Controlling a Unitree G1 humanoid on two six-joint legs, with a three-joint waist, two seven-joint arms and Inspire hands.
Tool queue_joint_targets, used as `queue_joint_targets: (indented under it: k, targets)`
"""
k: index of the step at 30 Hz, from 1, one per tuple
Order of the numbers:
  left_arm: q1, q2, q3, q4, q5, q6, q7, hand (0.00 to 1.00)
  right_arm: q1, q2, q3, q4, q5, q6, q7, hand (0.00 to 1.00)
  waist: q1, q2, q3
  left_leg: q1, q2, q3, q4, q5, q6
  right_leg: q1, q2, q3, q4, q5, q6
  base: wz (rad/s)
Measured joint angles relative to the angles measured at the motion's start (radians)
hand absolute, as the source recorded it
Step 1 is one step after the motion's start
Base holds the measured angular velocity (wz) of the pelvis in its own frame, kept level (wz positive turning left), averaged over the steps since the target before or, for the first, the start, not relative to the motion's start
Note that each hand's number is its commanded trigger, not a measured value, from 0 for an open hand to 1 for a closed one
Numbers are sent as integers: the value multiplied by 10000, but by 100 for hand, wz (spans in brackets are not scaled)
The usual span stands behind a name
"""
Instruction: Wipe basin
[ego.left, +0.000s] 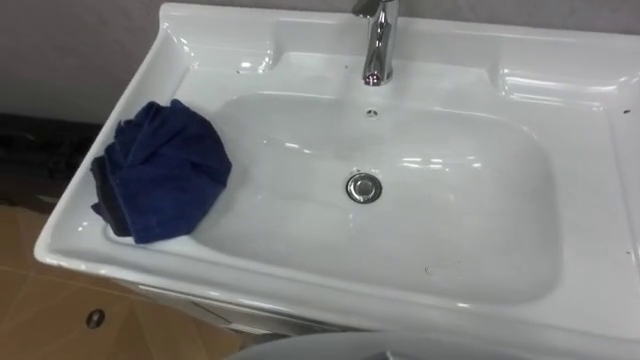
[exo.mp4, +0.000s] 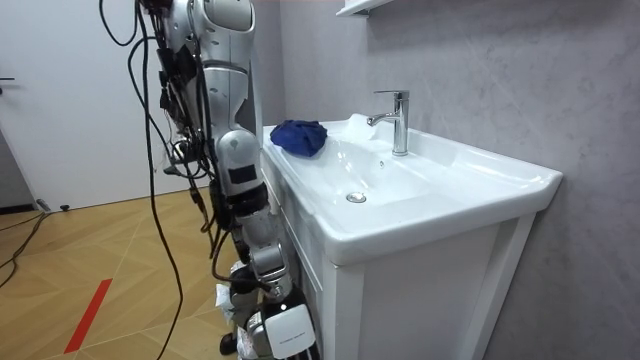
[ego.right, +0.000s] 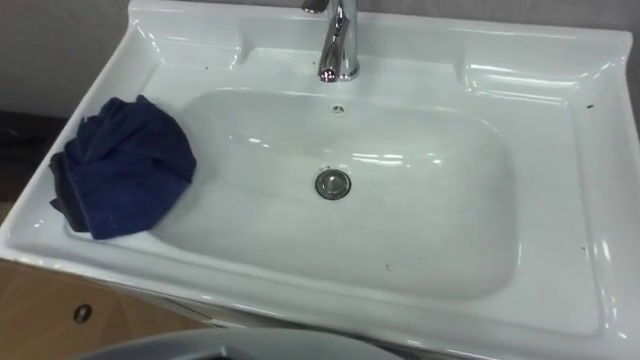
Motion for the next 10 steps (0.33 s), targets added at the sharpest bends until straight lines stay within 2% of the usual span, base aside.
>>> queue_joint_targets:
  k: [4,10]
  targets:
    - [34,-37,-124,930,13,132,-234,0,-13,10,-4,139,0,100,105,0,-109,-105,-30,8,0,-12,8,-4,7,100,-4,-44,-46,4,3,0]
    - [-17,-174,-1080,2707,360,295,-759,0,-252,28,205,597,-261,187,389,0,-339,-153,1,131,-10,19,20,-29,19,151,-21,28,33,-48,68,0]
